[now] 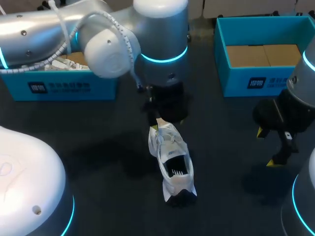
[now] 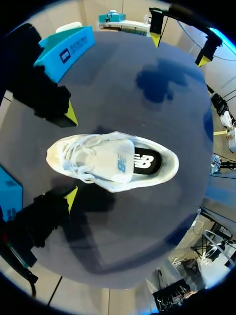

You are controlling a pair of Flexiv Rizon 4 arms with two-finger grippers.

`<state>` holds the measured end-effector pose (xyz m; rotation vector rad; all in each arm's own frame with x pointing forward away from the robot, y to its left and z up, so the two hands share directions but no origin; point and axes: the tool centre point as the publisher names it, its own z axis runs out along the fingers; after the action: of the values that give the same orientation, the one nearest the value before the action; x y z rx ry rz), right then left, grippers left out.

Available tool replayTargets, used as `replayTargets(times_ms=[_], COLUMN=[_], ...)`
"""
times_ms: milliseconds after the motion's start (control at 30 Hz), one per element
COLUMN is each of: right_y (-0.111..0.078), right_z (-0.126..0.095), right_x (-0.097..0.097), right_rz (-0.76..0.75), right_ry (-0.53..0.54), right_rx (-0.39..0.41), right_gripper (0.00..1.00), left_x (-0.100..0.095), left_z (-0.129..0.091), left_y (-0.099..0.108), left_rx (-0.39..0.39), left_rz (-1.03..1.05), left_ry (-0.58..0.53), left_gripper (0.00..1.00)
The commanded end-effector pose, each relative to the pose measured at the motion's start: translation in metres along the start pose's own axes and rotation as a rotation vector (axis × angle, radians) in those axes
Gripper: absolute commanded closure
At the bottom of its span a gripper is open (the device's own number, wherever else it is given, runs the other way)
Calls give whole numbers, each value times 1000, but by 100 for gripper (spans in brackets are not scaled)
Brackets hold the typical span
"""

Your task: Take the shoe out of the shoebox, open the shoe tongue, remove and reinsert the insole, then place the shoe into the shoebox

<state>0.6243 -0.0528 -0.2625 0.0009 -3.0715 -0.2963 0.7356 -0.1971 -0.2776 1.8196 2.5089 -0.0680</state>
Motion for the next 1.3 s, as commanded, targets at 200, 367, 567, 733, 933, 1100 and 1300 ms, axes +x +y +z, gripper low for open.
replayTargets(times_ms=[200,367,567,733,933,1100,1300], right_y=[0,0,0,0,0,0,0], right_z=[1,1,1,1,1,1,1], right_x=[1,1,1,1,1,1,1], right_rz=[0,0,0,0,0,0,0], right_ry=[-2,-2,-2,-2,-2,-2,-2], right_rx=[1,1,1,1,1,1,1], right_gripper=[0,0,0,0,0,0,0], left_x=[14,14,9,7,8,10,10], left_z=[-4,15,41,51,66,53,41], left_y=[-14,-28,-41,-52,-62,-59,-56], left_rx=[25,57,82,93,97,97,78], left_rz=[48,77,100,121,132,128,131], left_ry=[-25,-12,6,16,38,21,-5], left_gripper=[73,71,70,75,75,76,75])
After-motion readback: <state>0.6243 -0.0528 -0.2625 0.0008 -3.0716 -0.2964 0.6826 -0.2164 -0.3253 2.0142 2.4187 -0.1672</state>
